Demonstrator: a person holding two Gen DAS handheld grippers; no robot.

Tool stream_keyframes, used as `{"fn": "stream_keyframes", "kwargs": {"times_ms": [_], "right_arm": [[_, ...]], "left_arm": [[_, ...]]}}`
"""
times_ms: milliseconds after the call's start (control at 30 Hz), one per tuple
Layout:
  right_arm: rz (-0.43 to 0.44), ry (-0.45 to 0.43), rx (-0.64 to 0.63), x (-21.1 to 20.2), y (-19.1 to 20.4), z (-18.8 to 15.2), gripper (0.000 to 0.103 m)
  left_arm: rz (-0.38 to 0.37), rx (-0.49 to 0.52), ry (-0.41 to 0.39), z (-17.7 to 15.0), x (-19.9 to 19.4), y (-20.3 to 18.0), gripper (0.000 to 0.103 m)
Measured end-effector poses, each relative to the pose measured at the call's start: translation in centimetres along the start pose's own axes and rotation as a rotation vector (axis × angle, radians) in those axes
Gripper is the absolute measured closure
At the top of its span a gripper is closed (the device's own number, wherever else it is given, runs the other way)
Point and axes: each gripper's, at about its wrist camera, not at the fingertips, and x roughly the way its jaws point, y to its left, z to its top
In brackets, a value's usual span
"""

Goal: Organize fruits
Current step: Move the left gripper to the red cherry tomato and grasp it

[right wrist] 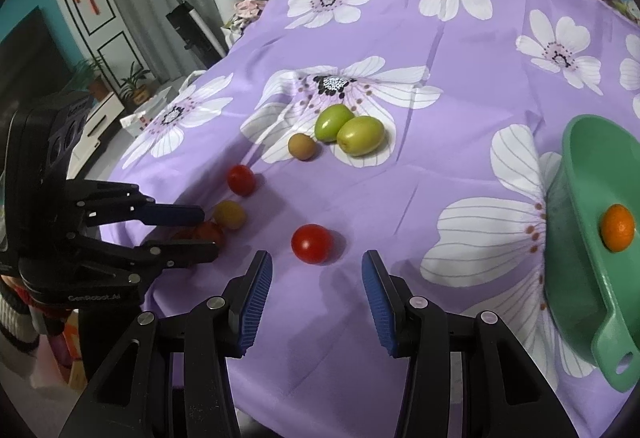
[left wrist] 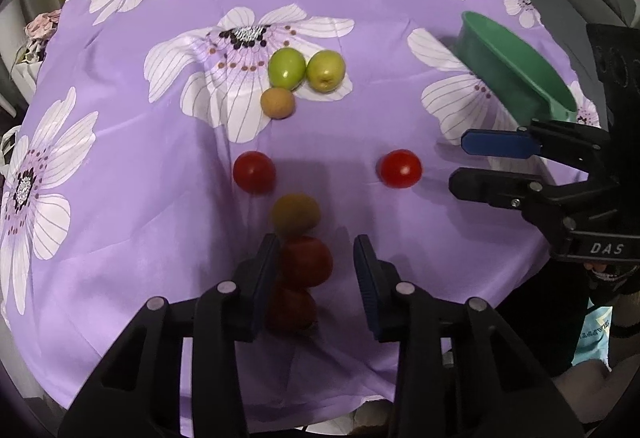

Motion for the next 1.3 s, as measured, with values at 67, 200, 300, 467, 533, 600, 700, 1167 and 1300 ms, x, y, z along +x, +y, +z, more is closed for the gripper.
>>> {"fn": "stream_keyframes", "kwargs": {"times_ms": [67,200,300,467,533,600,700,1167,1300], "right_arm": [[0.008,0.007,-0.004,0.4,0.1,0.1,0.056],[0.015,0.022,-0.016,1.4,0.5,0.5,0.056],[0.023,0.035,-0.021,2.2,0.7,0.9,0.056],[0.027,0.065,-0.029,3.7,0.9,1.2,0.056],[0.029,0.067,-0.02,4.0,0.7,1.4,0.056],[0.03,0.071,-0.014,4.3,0.5,1.5,0.056],[0.025,0.088,-0.017,4.7,0.4,1.4,0.062],[0.034,0.044,0.003,2.7,-0.2,0.7,0.073],[0.031,0.02,0.012,1.6,-0.4,0.6,0.073]], "left_arm": [[-0.002,-0.001,0.014,0.0,0.4,0.0,0.068],[-0.008,0.008,0.029,-0.1,0.8,-0.3,0.076],[-0.016,-0.001,0.03,0.1,0.9,-0.1,0.076],[-0.039,-0.017,0.025,0.1,0.8,0.2,0.076],[-0.049,-0.021,0.023,0.0,0.8,0.3,0.076],[-0.064,-0.031,0.022,0.0,0.9,0.5,0.076],[-0.076,-0.042,0.019,0.1,0.9,0.7,0.076],[-0.119,-0.076,-0.013,0.5,0.1,0.6,0.076],[-0.138,-0.092,-0.029,0.7,-0.3,0.6,0.076]]}}
